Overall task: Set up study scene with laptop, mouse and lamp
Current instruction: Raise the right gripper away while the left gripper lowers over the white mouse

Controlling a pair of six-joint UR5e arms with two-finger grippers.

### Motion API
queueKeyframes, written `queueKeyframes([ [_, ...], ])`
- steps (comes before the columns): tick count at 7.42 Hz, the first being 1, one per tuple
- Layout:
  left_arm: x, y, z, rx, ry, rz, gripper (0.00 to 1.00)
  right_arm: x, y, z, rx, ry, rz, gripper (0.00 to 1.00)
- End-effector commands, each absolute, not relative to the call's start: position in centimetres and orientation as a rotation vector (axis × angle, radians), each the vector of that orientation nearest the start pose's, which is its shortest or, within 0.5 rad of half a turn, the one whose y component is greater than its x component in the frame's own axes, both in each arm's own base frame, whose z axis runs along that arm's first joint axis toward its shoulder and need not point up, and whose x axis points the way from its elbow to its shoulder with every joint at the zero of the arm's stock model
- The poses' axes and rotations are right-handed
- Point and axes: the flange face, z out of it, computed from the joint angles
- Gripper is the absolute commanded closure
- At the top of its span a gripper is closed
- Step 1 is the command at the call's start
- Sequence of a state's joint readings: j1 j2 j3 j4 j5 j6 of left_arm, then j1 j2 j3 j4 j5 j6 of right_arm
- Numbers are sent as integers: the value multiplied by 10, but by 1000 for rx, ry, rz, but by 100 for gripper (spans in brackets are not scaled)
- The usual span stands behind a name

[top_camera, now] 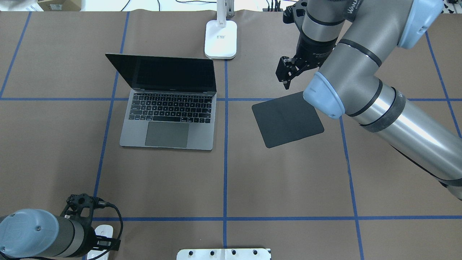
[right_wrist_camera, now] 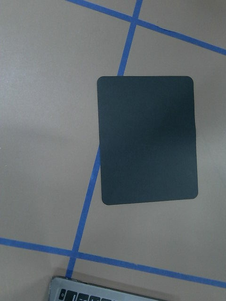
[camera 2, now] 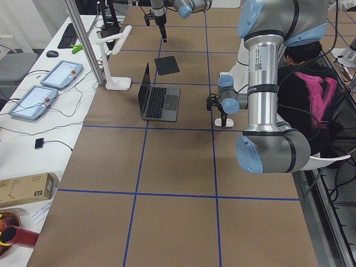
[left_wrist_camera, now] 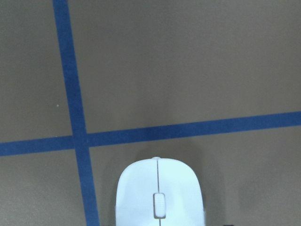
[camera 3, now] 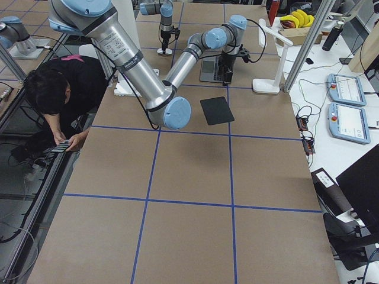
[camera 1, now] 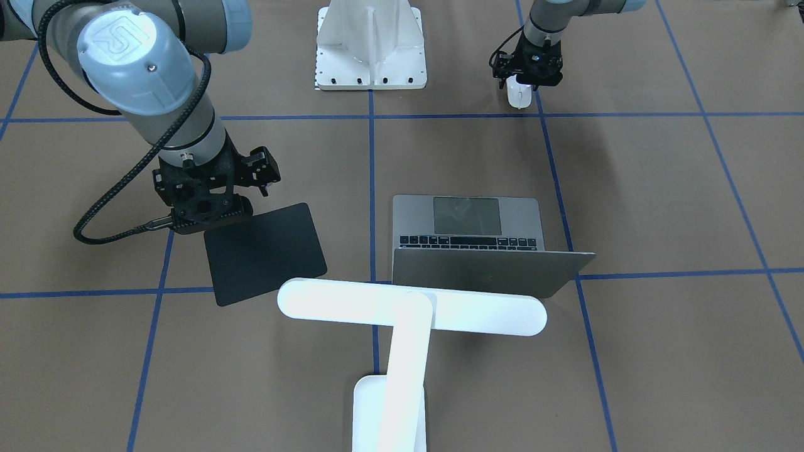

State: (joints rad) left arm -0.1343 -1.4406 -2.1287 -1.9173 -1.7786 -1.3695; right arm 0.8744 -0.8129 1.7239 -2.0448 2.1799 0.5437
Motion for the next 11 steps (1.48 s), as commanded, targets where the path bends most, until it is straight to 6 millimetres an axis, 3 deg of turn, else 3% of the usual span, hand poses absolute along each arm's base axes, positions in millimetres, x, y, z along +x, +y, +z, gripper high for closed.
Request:
queueKeyframes([
  [1,423,-169,426,-79,816,154,16,-363,-553,193,-3,-736,-279,0],
  [6,424,-169,425,-79,819,153,32,-362,-554,192,4,-730,-277,0],
  [11,422,-171,416,-75,836,152,32,-362,-553,195,3,-727,-277,0],
])
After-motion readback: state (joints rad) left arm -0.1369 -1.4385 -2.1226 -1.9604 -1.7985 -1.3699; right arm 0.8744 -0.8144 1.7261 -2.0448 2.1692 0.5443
